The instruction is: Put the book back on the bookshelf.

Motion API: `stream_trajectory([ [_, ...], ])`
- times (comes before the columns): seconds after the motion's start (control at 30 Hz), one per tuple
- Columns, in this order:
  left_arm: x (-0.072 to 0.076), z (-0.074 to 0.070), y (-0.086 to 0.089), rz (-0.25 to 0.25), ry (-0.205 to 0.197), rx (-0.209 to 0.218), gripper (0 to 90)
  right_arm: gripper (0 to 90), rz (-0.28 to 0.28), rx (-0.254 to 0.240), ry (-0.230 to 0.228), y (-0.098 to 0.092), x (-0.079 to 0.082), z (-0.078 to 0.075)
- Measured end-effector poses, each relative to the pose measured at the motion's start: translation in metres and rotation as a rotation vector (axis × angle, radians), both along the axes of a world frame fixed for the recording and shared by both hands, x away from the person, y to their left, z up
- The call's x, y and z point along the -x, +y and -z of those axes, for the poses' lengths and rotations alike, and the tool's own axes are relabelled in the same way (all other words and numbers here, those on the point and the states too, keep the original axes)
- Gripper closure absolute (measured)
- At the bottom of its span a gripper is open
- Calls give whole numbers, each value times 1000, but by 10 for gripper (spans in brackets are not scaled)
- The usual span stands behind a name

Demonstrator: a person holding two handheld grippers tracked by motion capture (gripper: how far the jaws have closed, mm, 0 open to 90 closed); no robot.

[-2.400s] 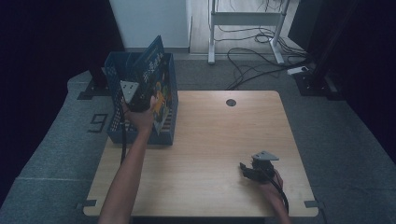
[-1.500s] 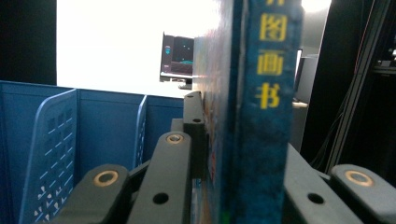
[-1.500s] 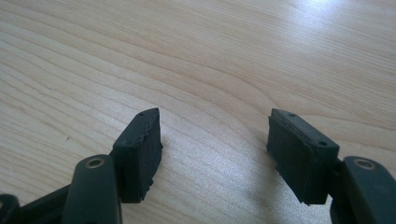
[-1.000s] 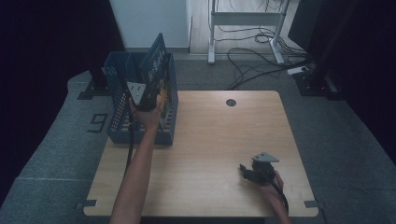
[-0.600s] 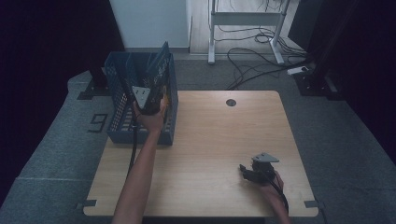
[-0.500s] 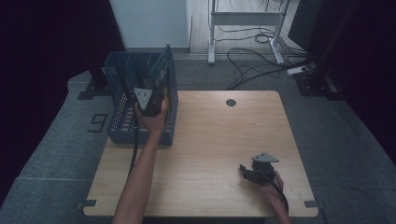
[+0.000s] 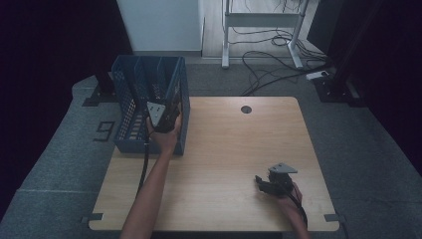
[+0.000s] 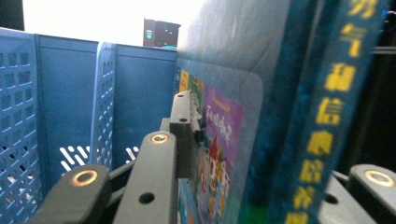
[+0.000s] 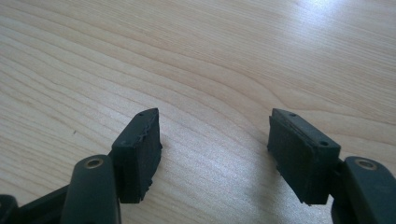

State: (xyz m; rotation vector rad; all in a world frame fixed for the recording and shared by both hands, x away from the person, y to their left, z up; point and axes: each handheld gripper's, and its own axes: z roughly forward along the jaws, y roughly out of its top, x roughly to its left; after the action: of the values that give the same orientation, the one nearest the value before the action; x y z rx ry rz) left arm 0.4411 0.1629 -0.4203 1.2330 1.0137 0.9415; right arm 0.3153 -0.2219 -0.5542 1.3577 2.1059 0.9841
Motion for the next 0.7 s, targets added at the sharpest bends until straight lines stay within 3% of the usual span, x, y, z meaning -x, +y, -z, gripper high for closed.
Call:
stream_trajectory([
  [0.4,17,5,9,56,53,-10,690,339,-1,2,-2,0,0,0],
  [0.7,21,8,8,44,70,-25,721,339,-2,1,-2,0,0,0],
])
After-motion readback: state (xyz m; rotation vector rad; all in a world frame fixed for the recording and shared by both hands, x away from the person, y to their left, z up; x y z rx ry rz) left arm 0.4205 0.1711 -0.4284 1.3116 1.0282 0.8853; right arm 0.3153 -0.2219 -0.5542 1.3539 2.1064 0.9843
